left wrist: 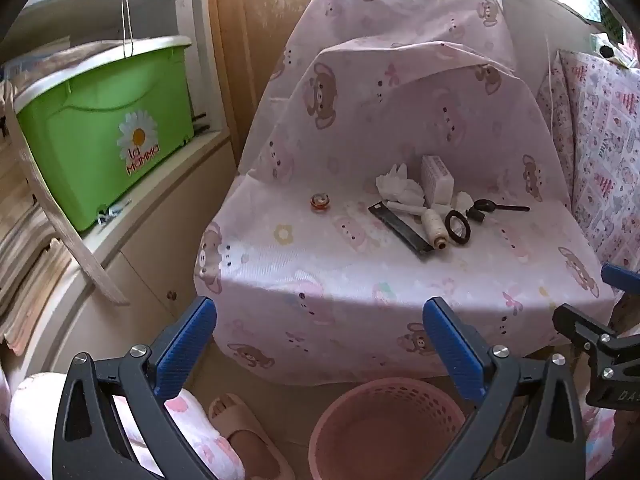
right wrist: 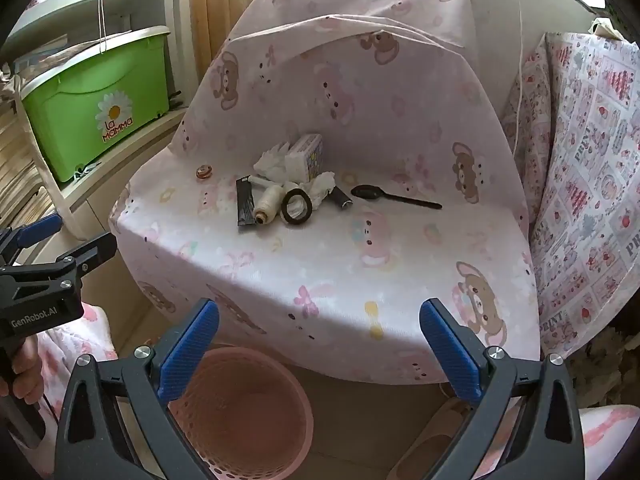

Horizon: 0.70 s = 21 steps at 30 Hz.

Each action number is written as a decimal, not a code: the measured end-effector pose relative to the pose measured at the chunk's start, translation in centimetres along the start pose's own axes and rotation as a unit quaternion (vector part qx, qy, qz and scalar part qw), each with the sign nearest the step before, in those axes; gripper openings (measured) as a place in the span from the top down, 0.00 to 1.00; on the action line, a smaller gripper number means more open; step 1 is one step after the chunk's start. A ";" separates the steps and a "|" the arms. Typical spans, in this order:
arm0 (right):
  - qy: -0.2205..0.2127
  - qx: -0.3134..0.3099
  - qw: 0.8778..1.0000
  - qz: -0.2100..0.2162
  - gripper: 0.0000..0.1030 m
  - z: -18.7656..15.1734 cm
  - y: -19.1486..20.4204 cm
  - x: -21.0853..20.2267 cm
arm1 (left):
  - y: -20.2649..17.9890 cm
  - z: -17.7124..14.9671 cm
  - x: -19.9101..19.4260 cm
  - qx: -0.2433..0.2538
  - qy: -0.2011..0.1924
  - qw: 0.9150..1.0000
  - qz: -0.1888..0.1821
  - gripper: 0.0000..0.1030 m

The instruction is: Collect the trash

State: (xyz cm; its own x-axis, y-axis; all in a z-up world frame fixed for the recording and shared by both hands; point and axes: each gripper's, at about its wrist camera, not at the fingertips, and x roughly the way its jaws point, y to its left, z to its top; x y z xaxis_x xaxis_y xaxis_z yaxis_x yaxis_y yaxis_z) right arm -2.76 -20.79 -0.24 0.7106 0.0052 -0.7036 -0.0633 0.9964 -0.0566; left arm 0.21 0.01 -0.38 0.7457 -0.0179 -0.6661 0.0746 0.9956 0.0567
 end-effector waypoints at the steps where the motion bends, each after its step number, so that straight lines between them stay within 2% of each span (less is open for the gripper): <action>1: 0.001 0.000 1.000 0.000 0.01 0.0 0.0 0.1 | 0.1 0.0 0.1 -0.004 0.002 1.000 0.000 0.01; 9: 0.000 -0.001 1.000 0.003 0.01 0.0 0.3 0.2 | 0.4 0.0 -0.1 -0.006 0.001 1.000 0.008 0.01; 13: -0.010 0.003 1.000 0.009 0.01 0.1 0.3 -0.2 | 0.9 0.0 0.2 -0.018 0.015 1.000 -0.005 0.01; 21: -0.030 0.005 0.999 0.009 0.01 0.2 0.4 -1.0 | 1.0 -0.1 0.3 -0.016 0.015 1.000 0.002 0.01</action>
State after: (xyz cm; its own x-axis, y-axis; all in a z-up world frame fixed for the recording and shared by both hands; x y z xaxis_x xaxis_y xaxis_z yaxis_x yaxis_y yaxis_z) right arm -3.37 -20.38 0.58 0.7506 0.0279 -0.6602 -0.0701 0.9968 -0.0376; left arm 0.43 1.02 -0.59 0.7261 -0.0120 -0.6874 0.0500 0.9981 0.0354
